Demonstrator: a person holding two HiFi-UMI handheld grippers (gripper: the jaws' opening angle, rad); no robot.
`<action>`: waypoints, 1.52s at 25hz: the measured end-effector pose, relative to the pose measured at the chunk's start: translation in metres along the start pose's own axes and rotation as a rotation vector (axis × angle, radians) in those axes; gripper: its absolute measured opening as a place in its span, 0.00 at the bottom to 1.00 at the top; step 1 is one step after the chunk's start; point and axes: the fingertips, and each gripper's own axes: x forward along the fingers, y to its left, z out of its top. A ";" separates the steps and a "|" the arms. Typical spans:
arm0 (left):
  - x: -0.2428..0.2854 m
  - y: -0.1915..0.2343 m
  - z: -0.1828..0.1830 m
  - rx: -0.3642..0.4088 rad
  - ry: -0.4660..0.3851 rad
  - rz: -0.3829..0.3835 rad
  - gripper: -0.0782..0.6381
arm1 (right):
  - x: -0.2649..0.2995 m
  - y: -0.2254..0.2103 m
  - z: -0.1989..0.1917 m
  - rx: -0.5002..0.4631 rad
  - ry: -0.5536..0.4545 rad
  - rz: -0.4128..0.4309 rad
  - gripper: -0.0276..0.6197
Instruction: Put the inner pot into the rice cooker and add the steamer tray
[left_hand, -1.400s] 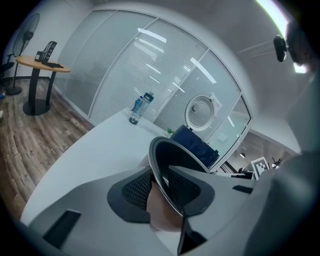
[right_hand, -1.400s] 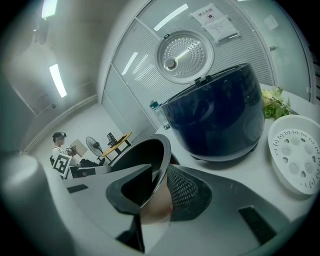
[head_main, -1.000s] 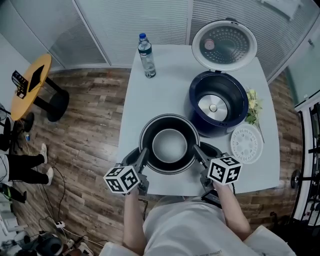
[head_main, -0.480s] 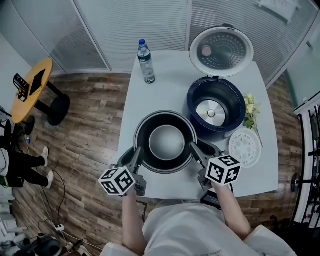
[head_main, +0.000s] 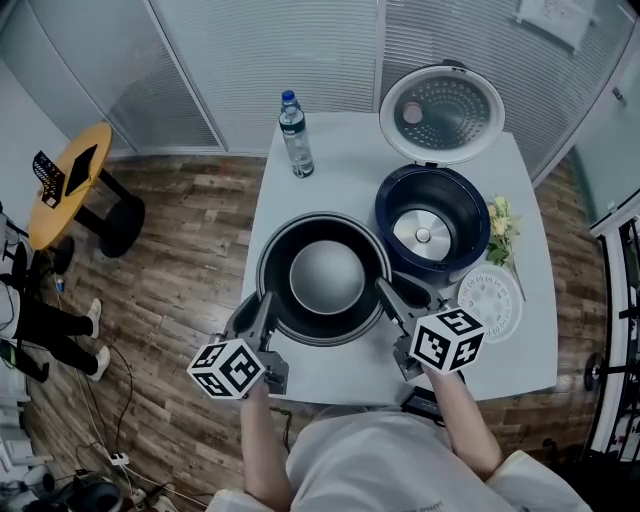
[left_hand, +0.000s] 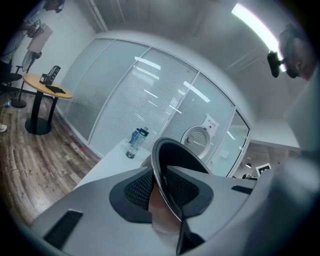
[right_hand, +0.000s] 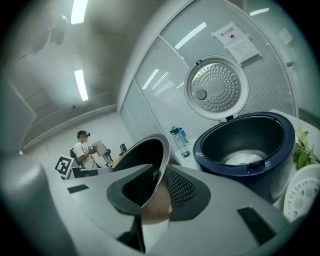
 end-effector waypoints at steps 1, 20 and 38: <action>-0.001 -0.002 0.004 0.005 -0.009 -0.003 0.23 | 0.000 0.002 0.004 -0.006 -0.009 0.005 0.18; -0.013 -0.054 0.067 0.112 -0.124 -0.085 0.23 | -0.035 0.026 0.070 -0.051 -0.167 0.026 0.18; 0.043 -0.128 0.075 0.143 -0.085 -0.247 0.23 | -0.096 -0.018 0.111 -0.031 -0.289 -0.100 0.18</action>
